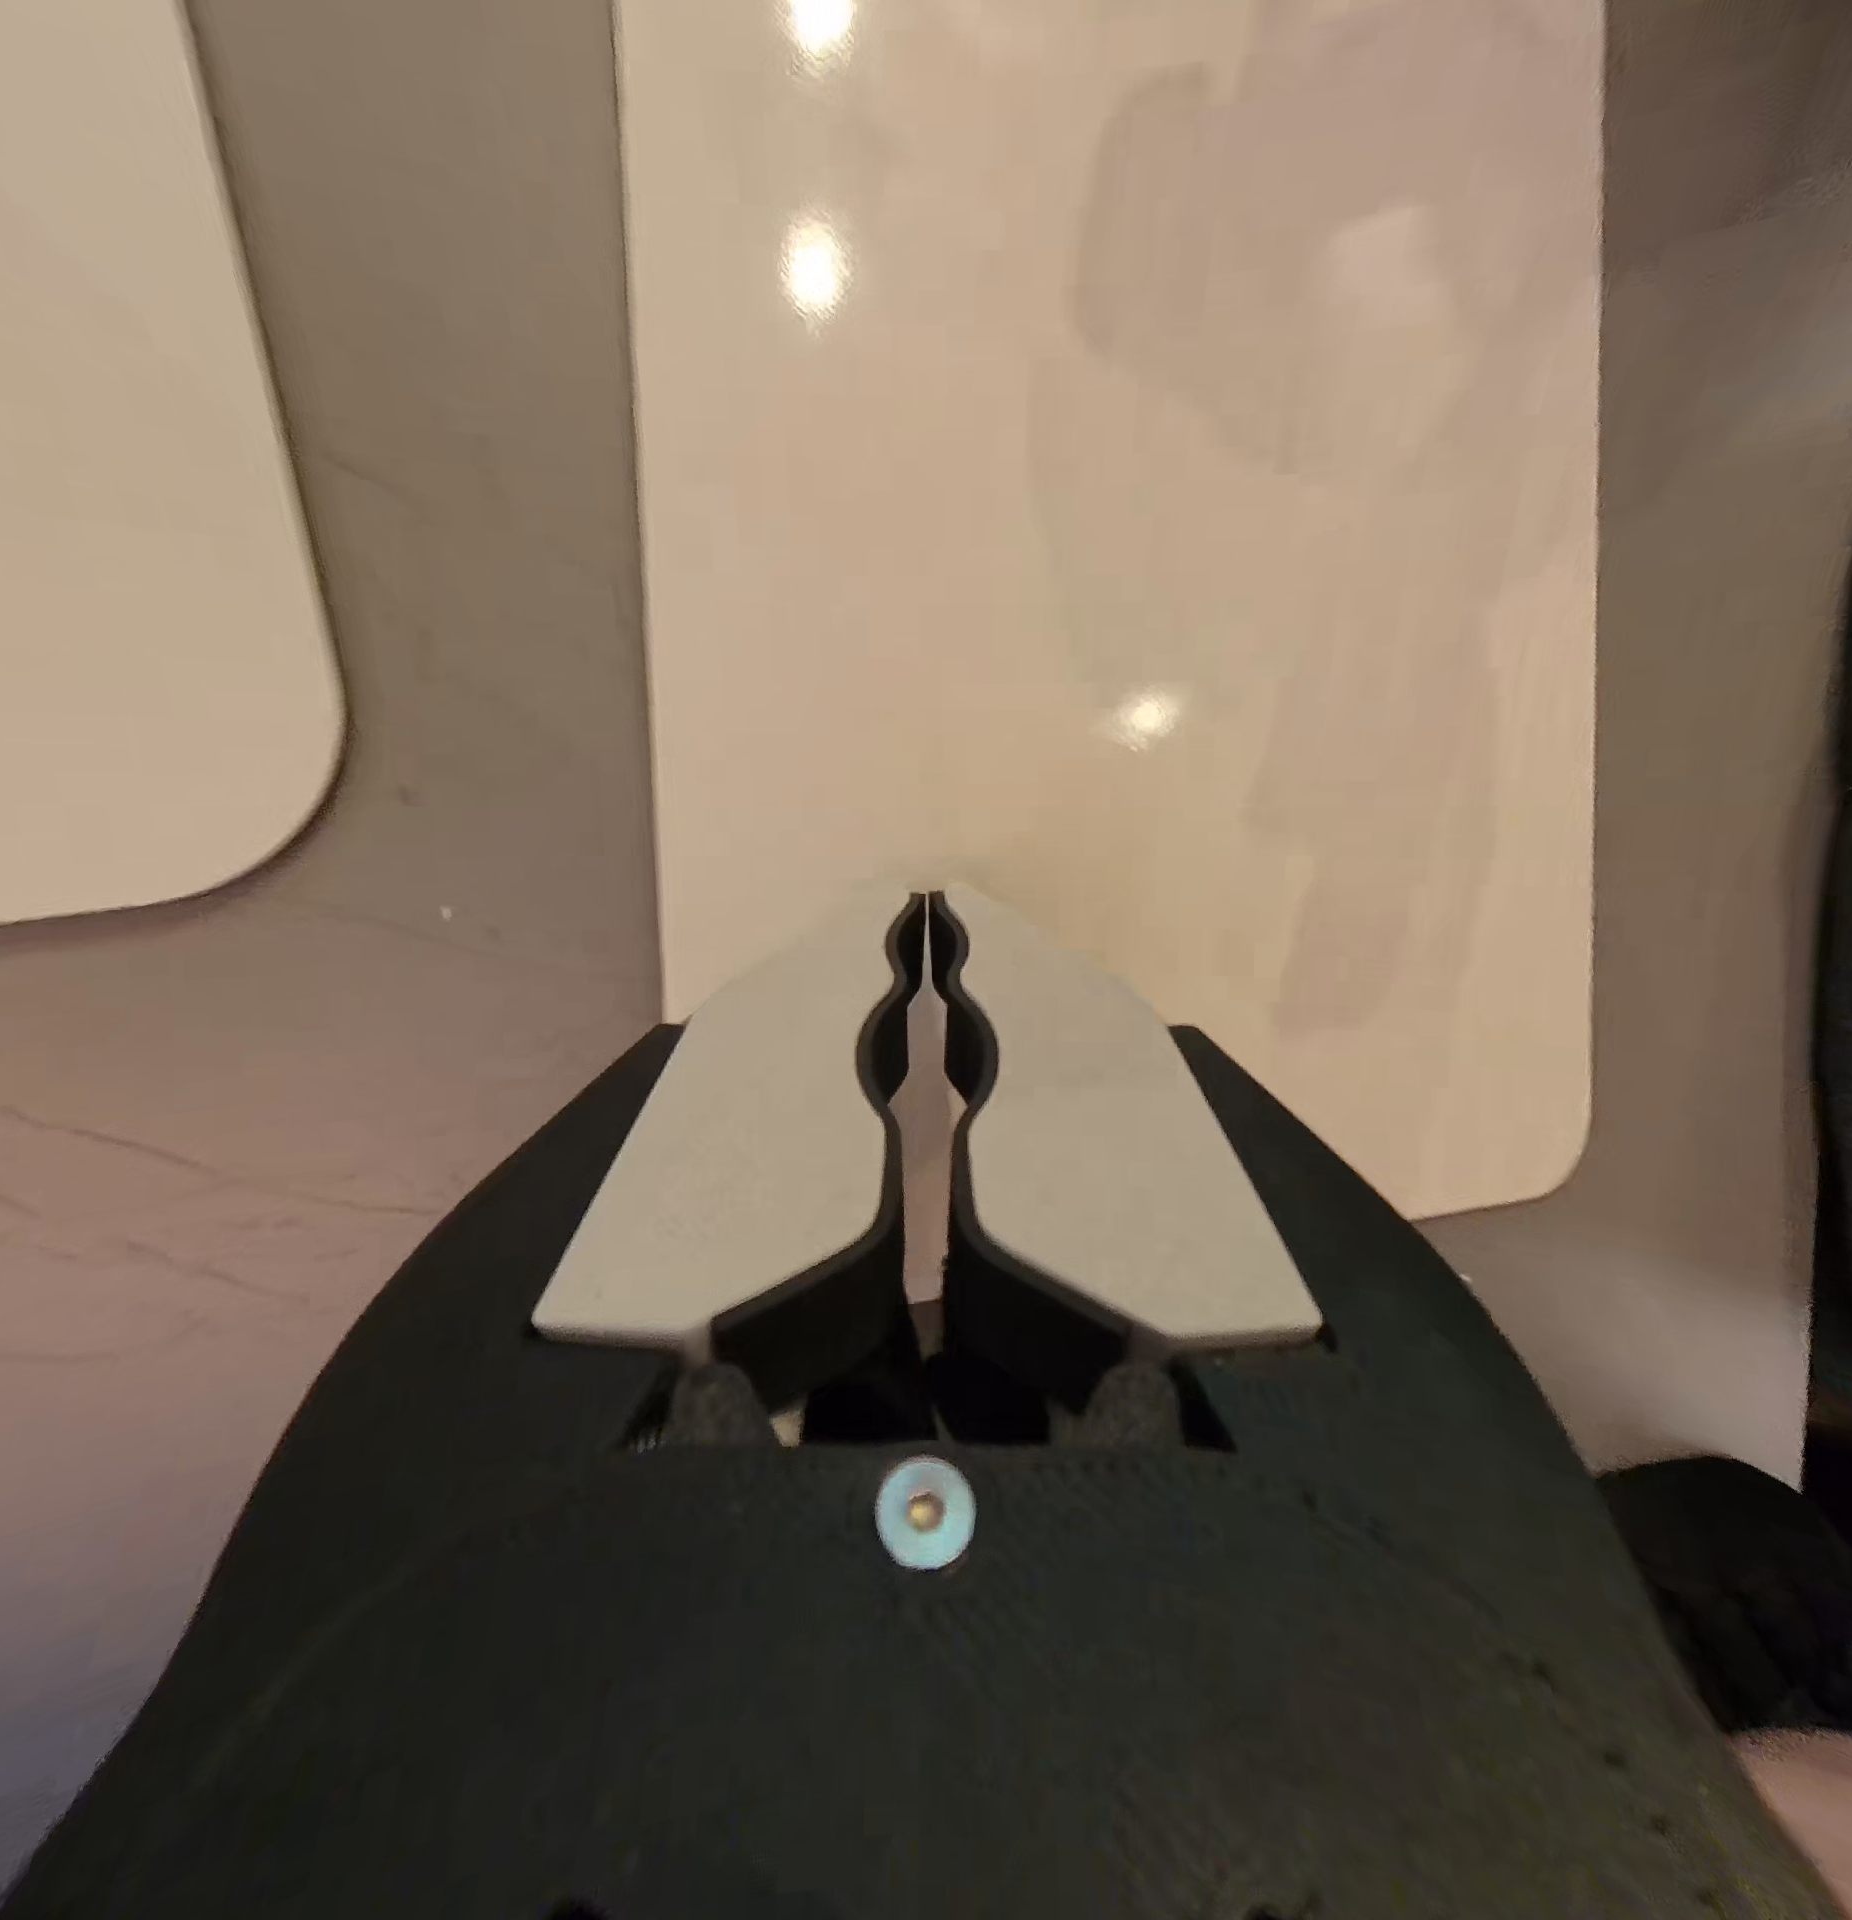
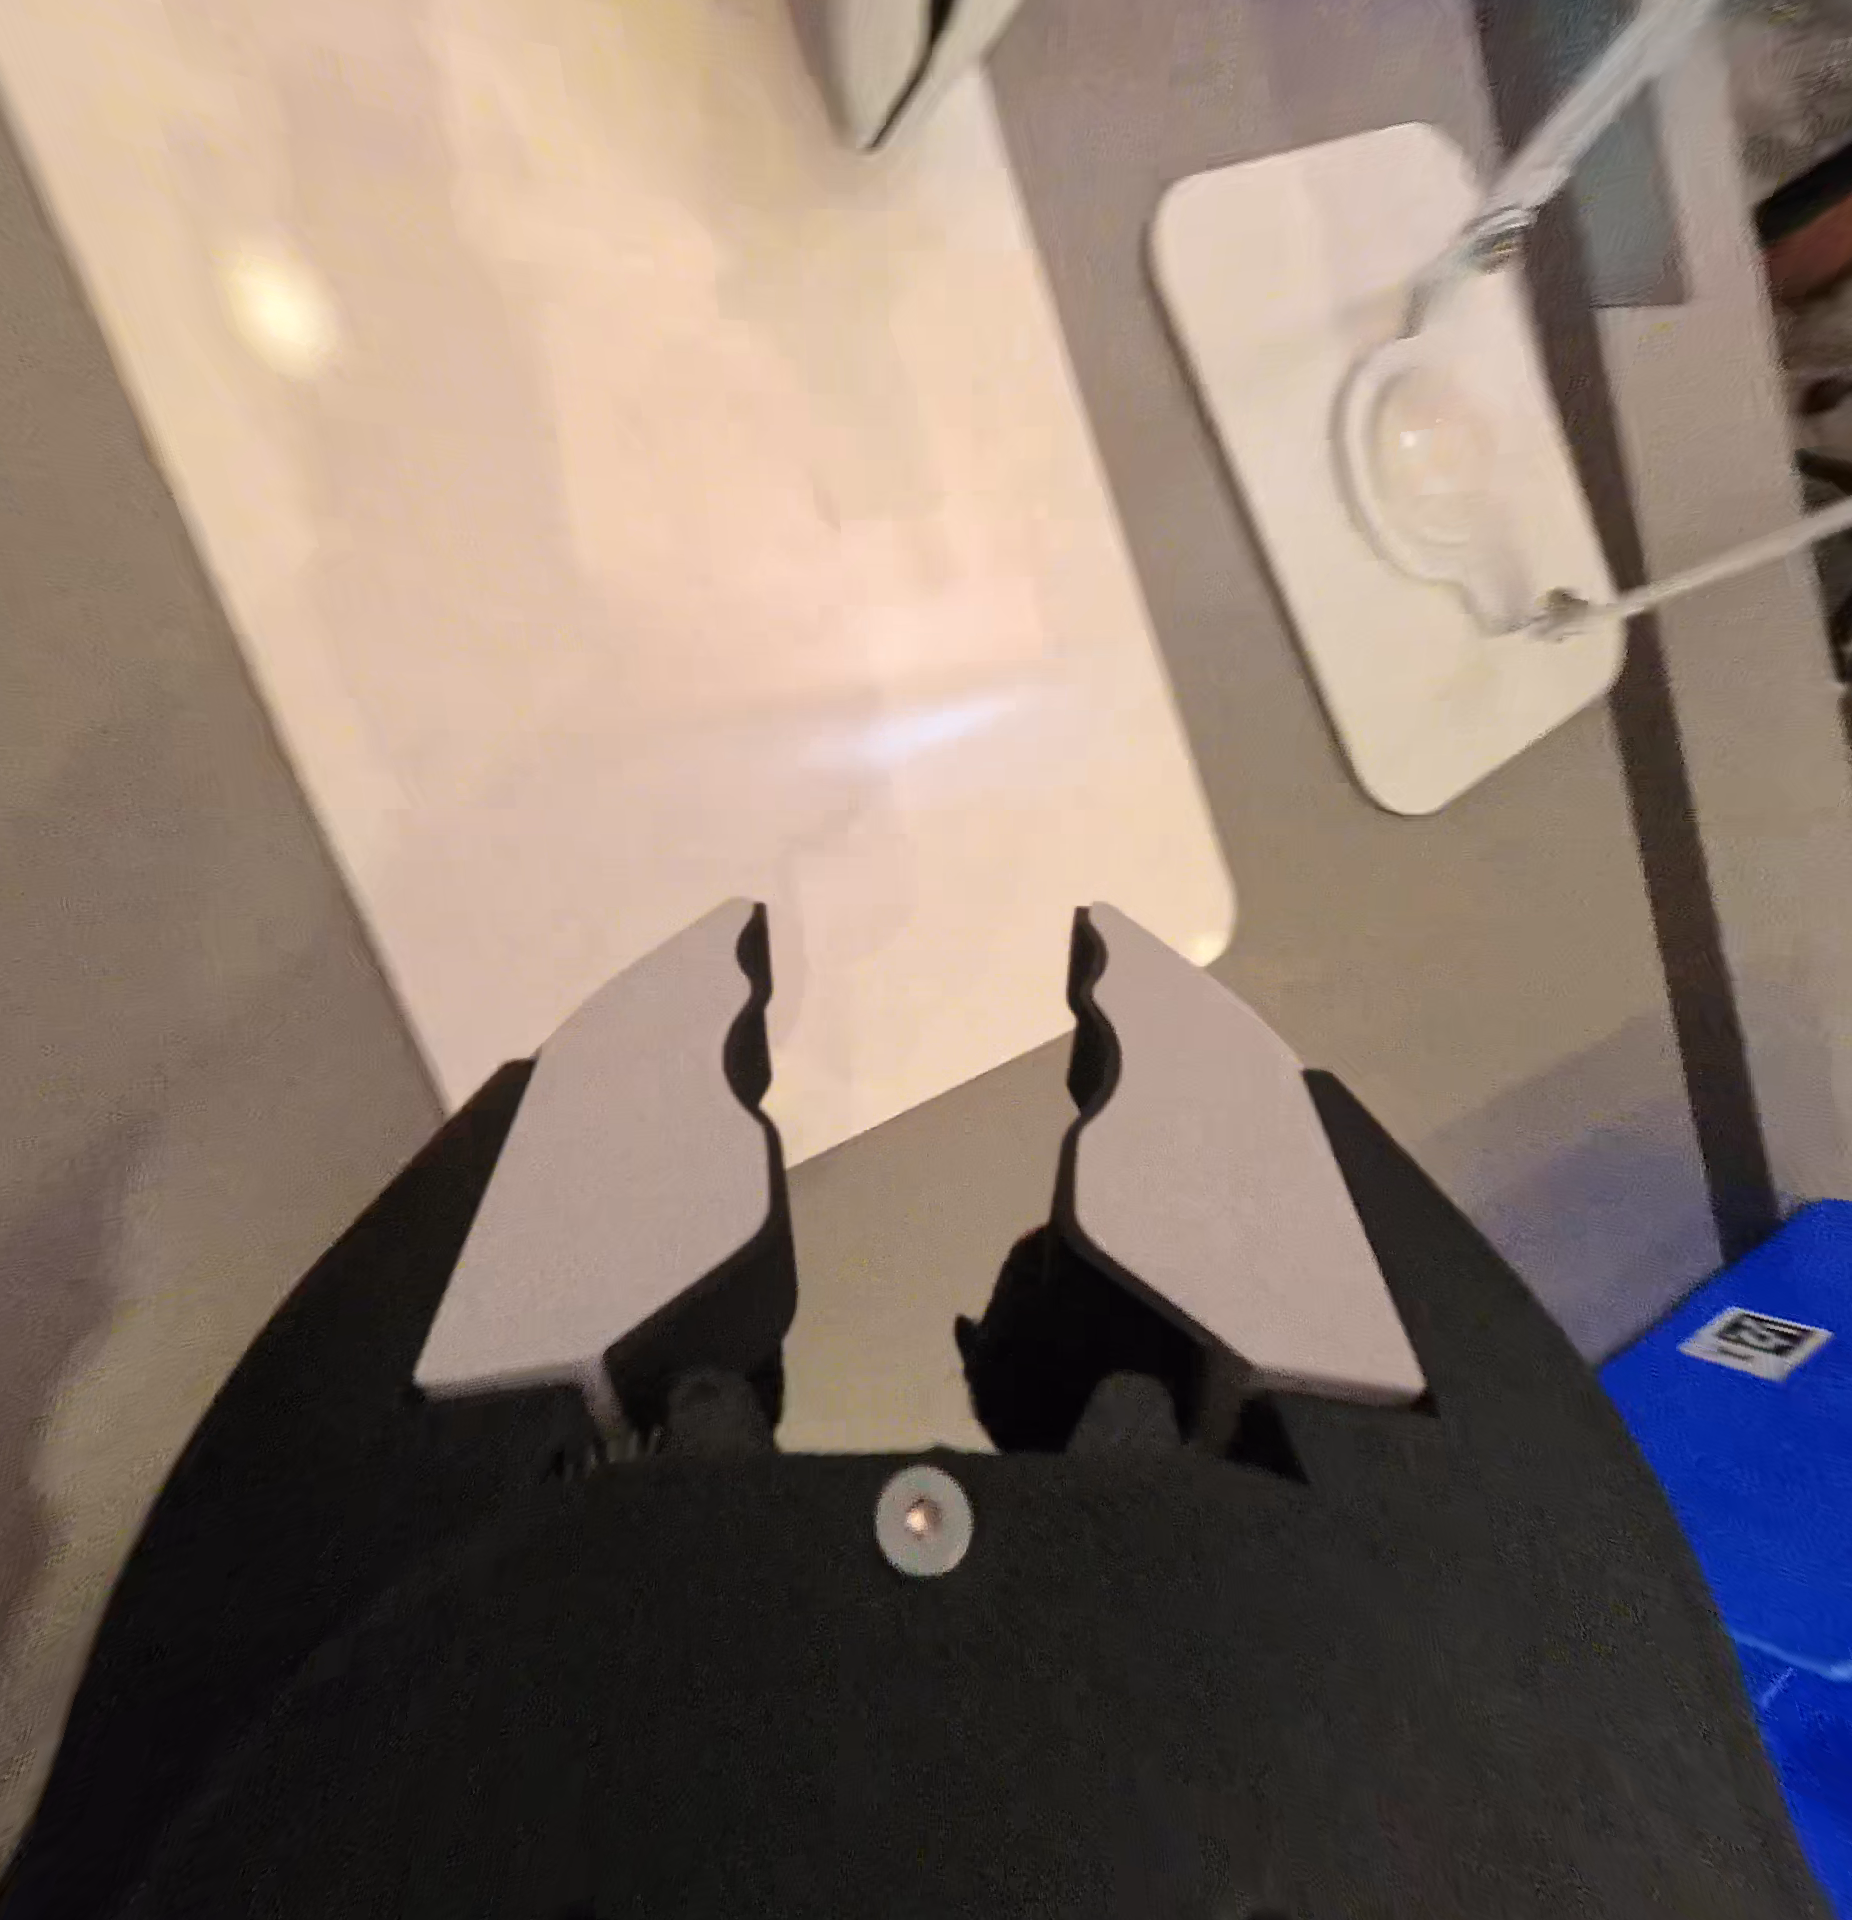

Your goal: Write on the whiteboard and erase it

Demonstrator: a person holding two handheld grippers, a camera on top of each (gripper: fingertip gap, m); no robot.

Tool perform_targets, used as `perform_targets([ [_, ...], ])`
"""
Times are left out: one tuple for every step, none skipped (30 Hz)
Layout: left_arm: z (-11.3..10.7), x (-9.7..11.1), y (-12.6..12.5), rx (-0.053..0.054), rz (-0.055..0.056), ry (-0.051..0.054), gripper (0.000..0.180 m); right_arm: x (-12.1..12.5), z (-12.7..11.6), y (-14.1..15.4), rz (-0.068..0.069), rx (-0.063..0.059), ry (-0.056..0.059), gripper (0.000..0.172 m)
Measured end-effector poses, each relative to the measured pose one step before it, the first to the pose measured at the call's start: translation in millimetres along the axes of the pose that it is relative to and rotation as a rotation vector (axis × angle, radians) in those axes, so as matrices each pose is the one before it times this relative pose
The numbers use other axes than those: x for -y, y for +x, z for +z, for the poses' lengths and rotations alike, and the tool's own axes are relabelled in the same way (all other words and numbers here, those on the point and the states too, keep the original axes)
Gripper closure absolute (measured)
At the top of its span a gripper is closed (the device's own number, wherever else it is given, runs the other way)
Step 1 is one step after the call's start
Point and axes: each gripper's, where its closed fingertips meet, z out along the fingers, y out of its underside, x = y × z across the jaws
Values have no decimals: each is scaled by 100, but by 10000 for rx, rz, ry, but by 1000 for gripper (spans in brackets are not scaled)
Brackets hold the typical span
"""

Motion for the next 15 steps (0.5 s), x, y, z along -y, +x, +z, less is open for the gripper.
perform_targets([
  [-174,290,-350,255,20,132,179,381,90,2505,466,-361,255,115],
  [-219,302,-261,188,3,164,179,217,363,2326,421,-319,106,113],
  [-277,379,-269,195,10,241,179,336,556,2125,250,-377,76,113],
  [-281,366,-408,252,-33,232,178,471,762,1846,225,-361,135,115],
  [-186,128,-422,229,-86,82,178,409,1005,997,130,93,162,115],
  [-44,-130,-366,179,-64,-68,177,82,1209,649,28,199,54,115],
  [50,-208,-290,145,-15,-81,177,-265,1328,322,11,290,-154,113],
  [112,-144,-207,75,-10,-30,177,-405,1307,5,44,369,-231,112],
  [106,9,-222,82,5,47,177,-600,1195,-52,-69,211,-353,112],
  [100,122,-226,89,-4,90,177,-765,1146,359,-225,-203,-431,113],
  [90,140,-84,15,-9,72,178,-547,1018,58,-239,-72,-214,115],
  [102,127,-27,7,35,61,178,-120,769,-236,-54,118,123,120],
  [105,90,-98,58,50,48,179,287,403,-106,159,11,438,125],
  [128,2,-135,70,24,18,180,194,163,-443,197,224,334,134],
  [143,34,-123,51,14,36,180,91,69,-310,28,84,218,142],
])
